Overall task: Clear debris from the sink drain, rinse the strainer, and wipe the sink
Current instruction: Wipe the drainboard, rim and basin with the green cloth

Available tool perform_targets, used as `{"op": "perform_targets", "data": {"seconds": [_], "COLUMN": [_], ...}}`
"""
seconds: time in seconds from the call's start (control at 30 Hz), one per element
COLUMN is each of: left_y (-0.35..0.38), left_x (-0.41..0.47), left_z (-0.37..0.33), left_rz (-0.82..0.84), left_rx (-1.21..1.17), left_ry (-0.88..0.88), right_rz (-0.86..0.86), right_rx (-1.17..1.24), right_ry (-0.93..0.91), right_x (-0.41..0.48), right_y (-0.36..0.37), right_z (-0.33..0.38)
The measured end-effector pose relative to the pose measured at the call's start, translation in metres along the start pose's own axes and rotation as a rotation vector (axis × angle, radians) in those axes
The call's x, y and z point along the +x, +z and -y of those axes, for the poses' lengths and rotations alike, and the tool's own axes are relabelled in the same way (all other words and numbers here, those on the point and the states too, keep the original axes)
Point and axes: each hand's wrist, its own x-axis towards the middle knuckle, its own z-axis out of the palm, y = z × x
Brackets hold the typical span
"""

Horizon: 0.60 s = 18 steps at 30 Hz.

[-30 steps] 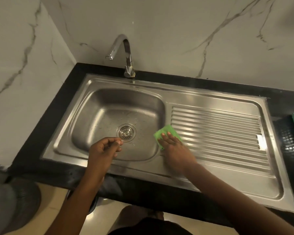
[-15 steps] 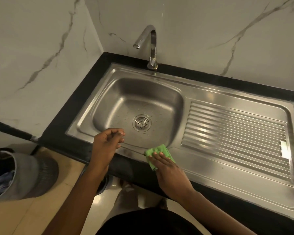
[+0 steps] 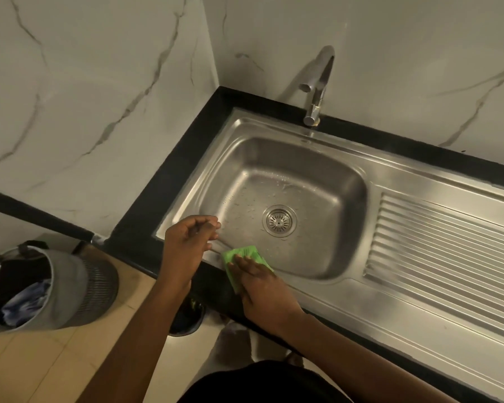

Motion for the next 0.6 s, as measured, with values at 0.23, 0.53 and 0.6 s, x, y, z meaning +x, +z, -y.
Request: {"op": "perform_targets", "data": {"seconds": [0.23, 0.53, 0.6], "left_y": [-0.053, -0.084, -0.084], "left_x": [0.047, 0.122, 0.134], "left_z": [-0.015, -0.025, -0.026], "left_rz": [-0.048, 0.04, 0.074], "left_rx": [0.005, 0.071, 0.086], "left_ry": [-0.006, -0.022, -0.035], "right_rz": [0.071, 0.047, -0.001], "right_rx": [0.023, -0.035, -0.044], "right_ry": [-0.086, -0.079, -0.04], "right_x": [0.083, 0.15, 0.156], "right_y": [0.012, 0.033, 0.04], "right_z": [0.036, 0.07, 0.075]}}
